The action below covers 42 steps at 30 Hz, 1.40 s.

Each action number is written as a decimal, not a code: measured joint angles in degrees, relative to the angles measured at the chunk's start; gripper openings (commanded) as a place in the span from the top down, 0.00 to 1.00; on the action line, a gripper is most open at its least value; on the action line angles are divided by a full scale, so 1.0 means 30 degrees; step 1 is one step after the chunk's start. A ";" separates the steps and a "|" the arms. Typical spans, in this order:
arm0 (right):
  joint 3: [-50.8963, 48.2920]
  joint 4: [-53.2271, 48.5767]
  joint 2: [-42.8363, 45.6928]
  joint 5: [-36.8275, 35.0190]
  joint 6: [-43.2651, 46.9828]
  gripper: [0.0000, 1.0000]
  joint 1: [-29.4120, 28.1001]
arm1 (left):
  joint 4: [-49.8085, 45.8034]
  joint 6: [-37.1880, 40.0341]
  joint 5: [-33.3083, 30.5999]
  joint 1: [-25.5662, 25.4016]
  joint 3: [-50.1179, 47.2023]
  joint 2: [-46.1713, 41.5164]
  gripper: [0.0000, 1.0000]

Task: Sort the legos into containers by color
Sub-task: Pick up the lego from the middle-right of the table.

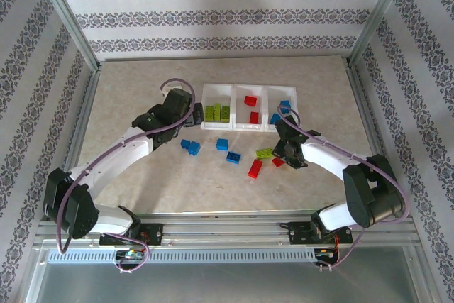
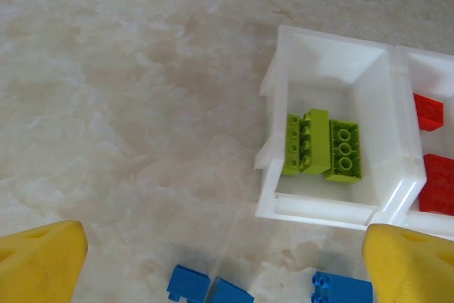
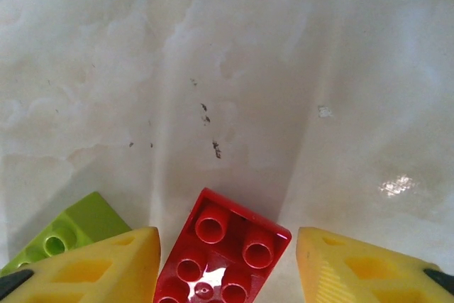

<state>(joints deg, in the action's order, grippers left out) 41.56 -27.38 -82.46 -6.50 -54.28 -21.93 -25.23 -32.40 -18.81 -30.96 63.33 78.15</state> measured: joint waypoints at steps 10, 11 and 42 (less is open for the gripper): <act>-0.0583 -0.0036 0.0007 0.0066 -0.0022 0.56 -0.0277 | 0.0554 -0.0860 -0.0117 0.0117 -0.0925 -0.0692 0.00; -0.0619 -0.0066 0.0007 0.0066 -0.0022 0.57 -0.0277 | 0.0590 -0.0874 -0.0117 0.0117 -0.0925 -0.0692 0.00; 0.9369 -0.2266 -0.2572 -0.2361 0.4146 0.83 -0.3279 | 0.0860 -0.2200 0.0204 0.0612 -0.3417 -0.1588 0.00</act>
<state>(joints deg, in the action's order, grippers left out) 69.67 -34.17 -90.17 -13.58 -41.85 -31.77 -22.65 -39.00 -18.20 -29.12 53.08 73.38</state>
